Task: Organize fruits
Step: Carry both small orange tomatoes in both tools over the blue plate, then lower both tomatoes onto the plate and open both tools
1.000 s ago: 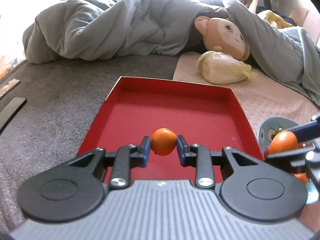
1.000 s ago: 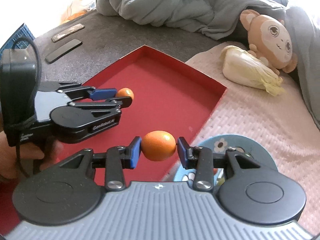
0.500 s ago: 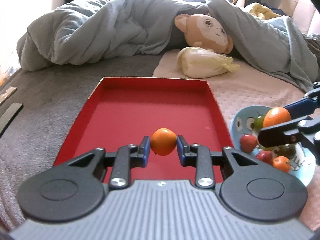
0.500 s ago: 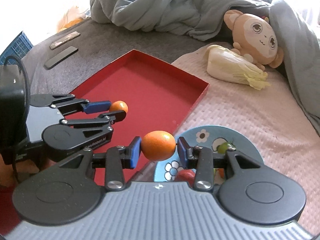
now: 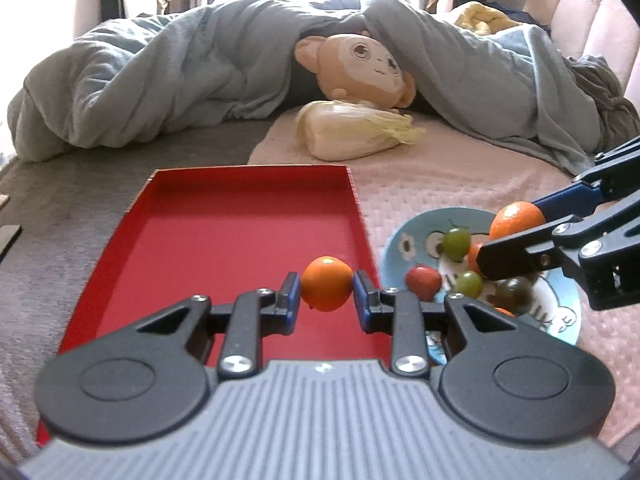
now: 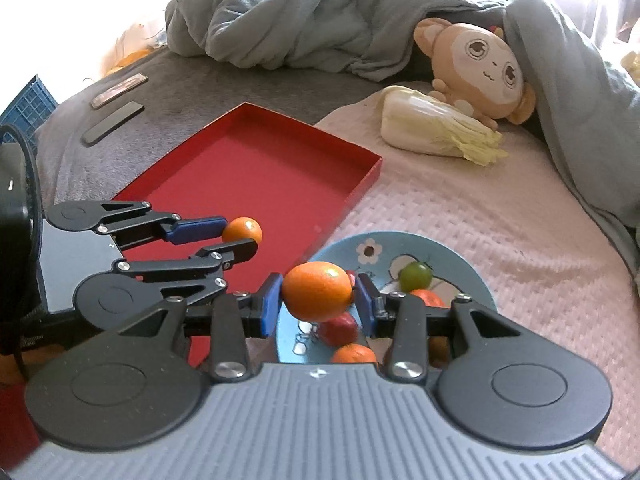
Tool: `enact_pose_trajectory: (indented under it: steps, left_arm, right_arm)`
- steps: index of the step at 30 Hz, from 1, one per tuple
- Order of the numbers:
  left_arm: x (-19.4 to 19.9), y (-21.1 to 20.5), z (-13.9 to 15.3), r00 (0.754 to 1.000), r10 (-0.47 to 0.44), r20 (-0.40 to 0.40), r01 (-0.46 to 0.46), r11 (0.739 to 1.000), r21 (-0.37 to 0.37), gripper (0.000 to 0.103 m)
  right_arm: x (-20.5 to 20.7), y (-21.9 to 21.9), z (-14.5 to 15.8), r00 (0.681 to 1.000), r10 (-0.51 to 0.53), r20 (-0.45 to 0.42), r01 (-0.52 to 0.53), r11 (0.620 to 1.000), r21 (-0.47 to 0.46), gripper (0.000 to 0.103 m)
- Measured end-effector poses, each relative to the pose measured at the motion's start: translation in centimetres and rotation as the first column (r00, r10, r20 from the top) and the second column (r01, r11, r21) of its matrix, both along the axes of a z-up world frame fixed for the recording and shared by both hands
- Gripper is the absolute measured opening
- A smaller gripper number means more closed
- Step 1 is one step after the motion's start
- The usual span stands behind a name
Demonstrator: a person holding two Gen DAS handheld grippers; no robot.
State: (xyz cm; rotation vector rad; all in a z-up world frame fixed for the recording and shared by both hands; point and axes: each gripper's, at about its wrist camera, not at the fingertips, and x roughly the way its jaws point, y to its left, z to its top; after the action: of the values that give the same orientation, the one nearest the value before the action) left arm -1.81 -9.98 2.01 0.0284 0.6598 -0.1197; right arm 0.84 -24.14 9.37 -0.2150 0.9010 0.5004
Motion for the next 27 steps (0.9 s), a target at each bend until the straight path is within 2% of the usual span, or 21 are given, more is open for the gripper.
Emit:
enact_pose_trajectory:
  steps: [8,17,27]
  left_arm:
    - [0.2,-3.2,0.1,0.998,-0.064,0.008,0.064,0.998,0.012,0.032]
    - [2.6,-7.0,-0.8,0.993,-0.120,-0.005,0.120,0.993,0.014,0.032]
    - [5.5,-10.8,-1.9,0.987,-0.161,-0.028,0.162,0.986,0.040,0.032]
  right_arm:
    - [-0.7,-3.3,-0.5,0.999,-0.037,-0.019,0.036,0.999,-0.017,0.045]
    - [-0.7,-7.0,-4.2,0.990,-0.104,-0.095,0.095,0.992,-0.088,0.045]
    - [1.2,-6.1,-5.9,0.986,-0.095,-0.136,0.083,0.993,-0.089,0.046]
